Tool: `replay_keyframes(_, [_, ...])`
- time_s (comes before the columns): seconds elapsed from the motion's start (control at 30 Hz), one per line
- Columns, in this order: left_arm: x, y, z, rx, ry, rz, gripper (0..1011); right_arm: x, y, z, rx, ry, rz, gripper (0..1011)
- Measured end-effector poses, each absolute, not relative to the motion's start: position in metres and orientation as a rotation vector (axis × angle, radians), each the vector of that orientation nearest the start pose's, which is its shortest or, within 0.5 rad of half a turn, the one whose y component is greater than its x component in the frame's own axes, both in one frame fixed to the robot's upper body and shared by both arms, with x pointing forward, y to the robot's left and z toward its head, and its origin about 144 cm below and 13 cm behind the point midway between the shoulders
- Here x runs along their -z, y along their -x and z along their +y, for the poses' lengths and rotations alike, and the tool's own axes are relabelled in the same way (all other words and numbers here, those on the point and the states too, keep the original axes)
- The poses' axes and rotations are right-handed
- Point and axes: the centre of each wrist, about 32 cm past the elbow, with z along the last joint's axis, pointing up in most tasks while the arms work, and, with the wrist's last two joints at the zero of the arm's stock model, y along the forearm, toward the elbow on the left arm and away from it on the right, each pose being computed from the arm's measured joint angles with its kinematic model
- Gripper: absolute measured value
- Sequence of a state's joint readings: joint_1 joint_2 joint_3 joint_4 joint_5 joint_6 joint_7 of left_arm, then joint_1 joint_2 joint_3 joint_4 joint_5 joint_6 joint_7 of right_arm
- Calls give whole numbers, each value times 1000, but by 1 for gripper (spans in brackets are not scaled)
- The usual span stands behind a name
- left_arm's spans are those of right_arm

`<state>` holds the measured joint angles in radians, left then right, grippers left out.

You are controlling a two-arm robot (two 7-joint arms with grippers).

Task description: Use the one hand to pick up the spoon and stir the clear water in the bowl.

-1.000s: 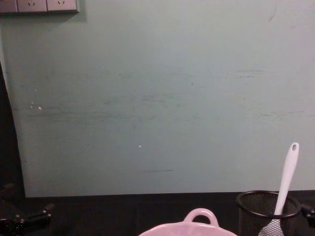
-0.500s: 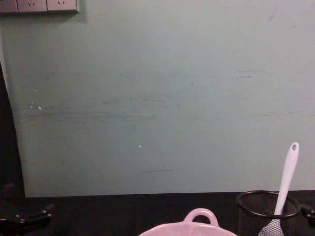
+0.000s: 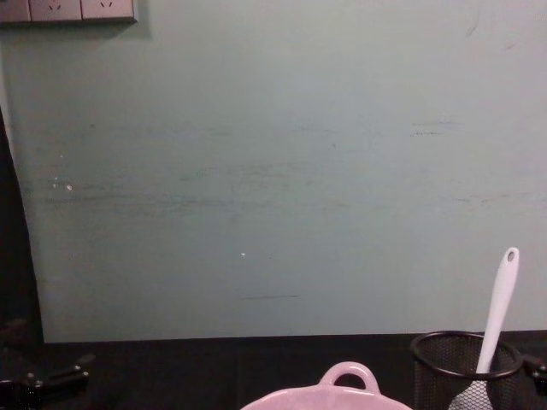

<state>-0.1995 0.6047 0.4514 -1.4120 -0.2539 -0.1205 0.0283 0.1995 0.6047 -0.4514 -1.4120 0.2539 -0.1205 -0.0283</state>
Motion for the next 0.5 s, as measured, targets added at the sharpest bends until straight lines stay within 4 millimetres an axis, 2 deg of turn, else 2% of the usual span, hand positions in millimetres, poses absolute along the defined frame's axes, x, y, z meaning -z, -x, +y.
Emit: replay_keyframes(0.5, [-1140,-489,310,-1248,-304,-285,1005,-1140,-489,-310,1248,304,-285,1002])
